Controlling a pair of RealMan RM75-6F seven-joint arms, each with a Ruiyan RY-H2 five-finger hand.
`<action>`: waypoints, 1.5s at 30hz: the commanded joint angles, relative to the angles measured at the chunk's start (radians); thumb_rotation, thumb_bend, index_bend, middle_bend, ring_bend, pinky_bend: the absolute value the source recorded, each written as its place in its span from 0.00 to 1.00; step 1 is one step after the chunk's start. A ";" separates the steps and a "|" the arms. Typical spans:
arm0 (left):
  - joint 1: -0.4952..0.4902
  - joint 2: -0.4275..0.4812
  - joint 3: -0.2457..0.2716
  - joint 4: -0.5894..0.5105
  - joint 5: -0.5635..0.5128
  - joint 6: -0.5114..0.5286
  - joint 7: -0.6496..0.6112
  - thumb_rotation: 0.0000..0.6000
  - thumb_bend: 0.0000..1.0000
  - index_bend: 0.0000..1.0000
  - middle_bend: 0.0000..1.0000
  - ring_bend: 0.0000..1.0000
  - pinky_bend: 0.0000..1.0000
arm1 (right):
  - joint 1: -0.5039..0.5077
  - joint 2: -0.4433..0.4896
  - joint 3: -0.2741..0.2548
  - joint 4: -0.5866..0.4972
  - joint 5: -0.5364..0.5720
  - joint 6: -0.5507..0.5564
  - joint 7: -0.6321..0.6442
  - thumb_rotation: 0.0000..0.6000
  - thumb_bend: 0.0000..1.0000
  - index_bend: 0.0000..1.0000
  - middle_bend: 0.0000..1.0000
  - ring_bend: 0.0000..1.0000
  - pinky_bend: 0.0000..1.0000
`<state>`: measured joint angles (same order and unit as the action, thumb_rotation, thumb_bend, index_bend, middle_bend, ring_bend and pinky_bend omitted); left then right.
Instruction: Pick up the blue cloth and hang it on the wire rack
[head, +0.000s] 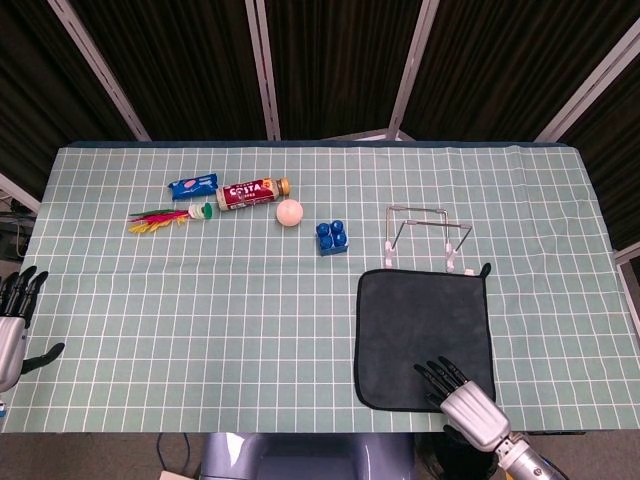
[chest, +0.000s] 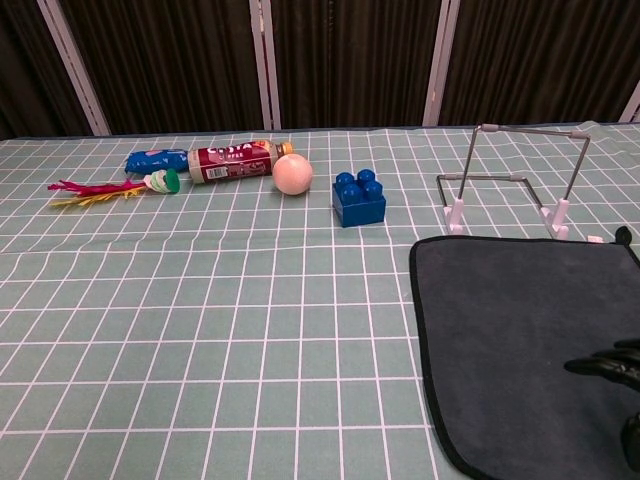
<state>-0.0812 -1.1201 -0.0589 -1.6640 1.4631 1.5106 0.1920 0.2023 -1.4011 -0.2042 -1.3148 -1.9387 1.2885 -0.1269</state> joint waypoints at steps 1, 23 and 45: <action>0.000 0.000 0.000 0.000 0.000 0.000 0.000 1.00 0.00 0.00 0.00 0.00 0.00 | 0.003 -0.010 0.002 0.012 0.005 0.000 -0.007 1.00 0.13 0.41 0.00 0.00 0.00; 0.000 -0.004 -0.001 0.003 -0.002 0.000 0.002 1.00 0.00 0.00 0.00 0.00 0.00 | 0.014 -0.070 0.002 0.101 0.012 0.037 -0.042 1.00 0.17 0.45 0.00 0.00 0.00; 0.000 -0.004 0.000 0.002 0.001 0.001 0.004 1.00 0.00 0.00 0.00 0.00 0.00 | 0.019 -0.091 -0.018 0.139 0.014 0.056 -0.047 1.00 0.35 0.51 0.00 0.00 0.00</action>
<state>-0.0812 -1.1243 -0.0587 -1.6624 1.4646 1.5120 0.1959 0.2213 -1.4920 -0.2219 -1.1764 -1.9249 1.3436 -0.1737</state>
